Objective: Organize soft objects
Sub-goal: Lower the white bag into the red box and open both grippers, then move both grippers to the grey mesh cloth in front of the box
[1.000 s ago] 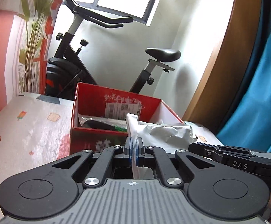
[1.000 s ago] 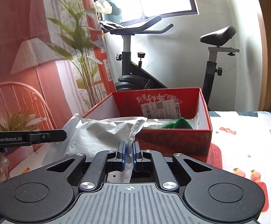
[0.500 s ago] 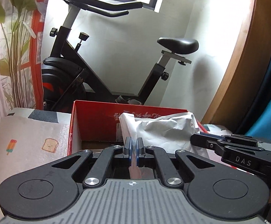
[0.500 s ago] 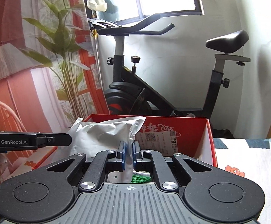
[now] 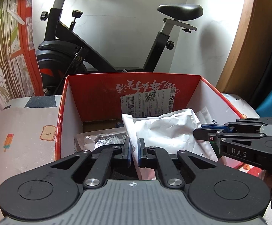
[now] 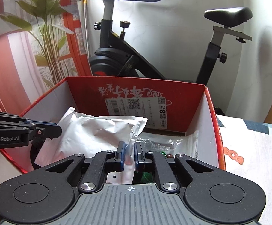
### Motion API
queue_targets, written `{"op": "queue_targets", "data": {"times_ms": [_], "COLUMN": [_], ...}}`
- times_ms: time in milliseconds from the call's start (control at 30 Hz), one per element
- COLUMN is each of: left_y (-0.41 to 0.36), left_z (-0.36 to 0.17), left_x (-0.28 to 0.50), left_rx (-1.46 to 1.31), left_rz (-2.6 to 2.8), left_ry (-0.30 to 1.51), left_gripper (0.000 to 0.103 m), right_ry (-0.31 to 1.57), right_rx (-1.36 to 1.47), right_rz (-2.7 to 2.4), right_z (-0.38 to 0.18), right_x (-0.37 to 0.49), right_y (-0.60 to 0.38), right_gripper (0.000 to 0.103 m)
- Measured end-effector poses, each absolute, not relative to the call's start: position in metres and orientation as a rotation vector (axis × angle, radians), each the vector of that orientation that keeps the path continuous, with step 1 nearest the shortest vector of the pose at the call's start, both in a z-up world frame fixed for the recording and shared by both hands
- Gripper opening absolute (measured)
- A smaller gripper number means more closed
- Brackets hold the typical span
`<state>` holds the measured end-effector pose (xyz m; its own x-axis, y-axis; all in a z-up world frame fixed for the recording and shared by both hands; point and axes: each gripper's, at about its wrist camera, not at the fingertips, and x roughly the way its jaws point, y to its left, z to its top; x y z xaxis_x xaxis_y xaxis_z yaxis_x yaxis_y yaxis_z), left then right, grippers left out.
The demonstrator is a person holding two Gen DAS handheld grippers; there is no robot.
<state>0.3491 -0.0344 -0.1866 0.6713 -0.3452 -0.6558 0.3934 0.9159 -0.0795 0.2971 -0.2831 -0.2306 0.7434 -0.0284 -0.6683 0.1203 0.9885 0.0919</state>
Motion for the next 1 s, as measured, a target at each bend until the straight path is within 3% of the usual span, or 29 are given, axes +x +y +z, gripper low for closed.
{"op": "queue_targets", "data": {"times_ms": [67,100,133,200,233,267,300,367,467,733,1000], "left_y": [-0.034,-0.032,-0.031,-0.027,-0.024,-0.023,-0.021,-0.020,-0.021,-0.003,0.020], "left_z": [-0.183,-0.181,-0.177,-0.167,-0.161,-0.156,-0.151,-0.144,-0.138,-0.141,-0.166], "left_x": [0.343,0.340,0.337,0.327,0.321,0.315,0.309,0.297,0.283,0.245,0.207], "left_rx": [0.091,0.092,0.089,0.079,0.074,0.071,0.073,0.087,0.122,0.107,0.035], "left_rz": [-0.420,-0.419,-0.417,-0.415,-0.417,-0.417,-0.411,-0.406,-0.397,-0.362,-0.316], "left_ry": [0.708,0.701,0.684,0.631,0.601,0.575,0.551,0.517,0.492,0.468,0.467], "left_gripper": [0.015,0.029,0.051,0.074,0.088,0.095,0.103,0.103,0.103,0.103,0.103], "right_ry": [0.725,0.715,0.706,0.694,0.684,0.667,0.641,0.595,0.538,0.456,0.433], "right_rx": [0.139,0.141,0.136,0.120,0.115,0.114,0.114,0.102,0.082,0.079,0.124], "right_rz": [-0.086,-0.084,-0.087,-0.094,-0.092,-0.089,-0.089,-0.090,-0.090,-0.085,-0.124], "right_z": [-0.230,-0.228,-0.226,-0.220,-0.216,-0.212,-0.206,-0.197,-0.185,-0.166,-0.182], "right_x": [0.294,0.292,0.290,0.286,0.283,0.279,0.274,0.264,0.250,0.206,0.160], "right_y": [-0.283,-0.282,-0.281,-0.278,-0.277,-0.276,-0.276,-0.274,-0.271,-0.271,-0.277], "right_gripper": [0.015,0.017,0.021,0.030,0.040,0.055,0.063,0.084,0.103,0.103,0.103]}}
